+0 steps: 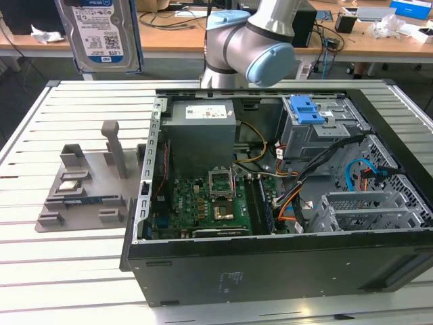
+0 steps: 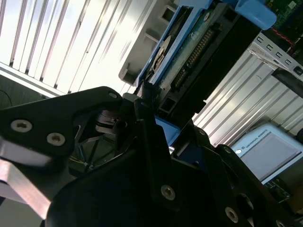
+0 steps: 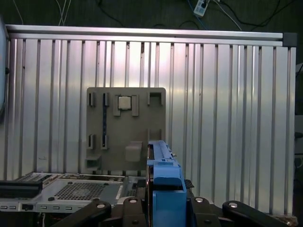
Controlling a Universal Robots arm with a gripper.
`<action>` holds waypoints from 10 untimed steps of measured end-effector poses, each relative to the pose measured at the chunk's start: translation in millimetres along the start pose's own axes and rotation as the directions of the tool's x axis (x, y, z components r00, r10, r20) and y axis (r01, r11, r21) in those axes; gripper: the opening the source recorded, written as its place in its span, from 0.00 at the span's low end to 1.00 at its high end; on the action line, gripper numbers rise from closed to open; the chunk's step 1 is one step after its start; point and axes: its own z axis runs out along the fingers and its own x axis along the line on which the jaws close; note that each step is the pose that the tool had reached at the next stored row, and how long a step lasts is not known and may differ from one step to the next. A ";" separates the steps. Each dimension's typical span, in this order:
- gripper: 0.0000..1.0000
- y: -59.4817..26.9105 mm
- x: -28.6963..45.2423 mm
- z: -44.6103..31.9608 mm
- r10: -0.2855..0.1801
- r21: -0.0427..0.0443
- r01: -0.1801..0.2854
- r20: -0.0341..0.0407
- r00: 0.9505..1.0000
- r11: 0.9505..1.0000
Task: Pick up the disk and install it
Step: 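Pick up the disk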
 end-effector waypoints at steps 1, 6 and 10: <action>0.36 -3.1 0.0 -0.1 0.000 0.000 0.000 0.000 1.000 1.000; 0.36 -23.8 0.6 -0.7 0.000 -0.002 0.000 0.000 1.000 1.000; 0.36 -29.7 0.8 -0.8 0.000 -0.002 0.000 0.000 1.000 1.000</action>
